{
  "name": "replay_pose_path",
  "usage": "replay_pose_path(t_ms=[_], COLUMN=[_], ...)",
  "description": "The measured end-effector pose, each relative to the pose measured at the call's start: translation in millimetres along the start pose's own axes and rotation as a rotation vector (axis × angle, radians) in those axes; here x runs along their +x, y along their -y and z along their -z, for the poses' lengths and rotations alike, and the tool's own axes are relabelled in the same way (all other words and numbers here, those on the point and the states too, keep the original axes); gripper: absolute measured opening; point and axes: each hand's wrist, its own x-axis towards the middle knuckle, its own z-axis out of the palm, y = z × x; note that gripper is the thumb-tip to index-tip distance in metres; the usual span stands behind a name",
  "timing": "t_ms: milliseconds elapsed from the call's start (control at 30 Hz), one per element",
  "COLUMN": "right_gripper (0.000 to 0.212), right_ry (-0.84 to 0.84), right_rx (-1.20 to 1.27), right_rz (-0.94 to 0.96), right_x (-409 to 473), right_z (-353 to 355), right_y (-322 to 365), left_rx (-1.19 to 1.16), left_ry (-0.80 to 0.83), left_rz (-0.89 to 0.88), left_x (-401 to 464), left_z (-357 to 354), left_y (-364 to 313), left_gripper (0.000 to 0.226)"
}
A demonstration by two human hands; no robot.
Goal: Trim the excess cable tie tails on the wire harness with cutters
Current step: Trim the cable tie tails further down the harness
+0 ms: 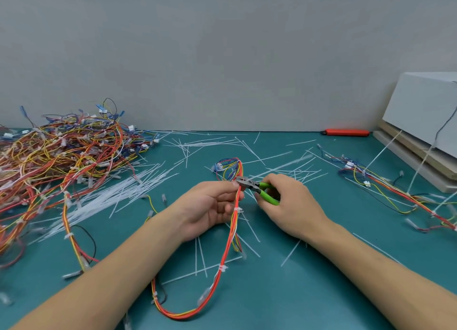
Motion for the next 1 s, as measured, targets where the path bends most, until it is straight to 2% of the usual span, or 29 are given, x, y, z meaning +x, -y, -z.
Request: replay_pose_path(t_ms=[100, 267, 467, 633, 800, 1000], right_gripper=[0.013, 0.014, 0.047, 0.035, 0.071, 0.089], right_ry=[0.063, 0.056, 0.009, 0.065, 0.216, 0.348], right_rx=[0.028, 0.048, 0.04, 0.049, 0.067, 0.046], right_rz=[0.018, 0.036, 0.012, 0.03, 0.044, 0.047], right_x=[2, 3, 1, 1, -1, 1], right_z=[1, 1, 0, 6, 15, 36], right_y=[-2, -3, -3, -1, -4, -19], left_rx=[-0.004, 0.011, 0.022, 0.026, 0.024, 0.044], left_ry=[-0.017, -0.007, 0.003, -0.008, -0.015, -0.024], left_rz=[-0.007, -0.015, -0.017, -0.033, -0.034, -0.032], left_x=[0, -1, 0, 0, -1, -1], left_z=[0, 0, 3, 1, -1, -1], left_y=[0, 0, 1, 1, 1, 0], left_gripper=[0.016, 0.012, 0.009, 0.013, 0.01, 0.011])
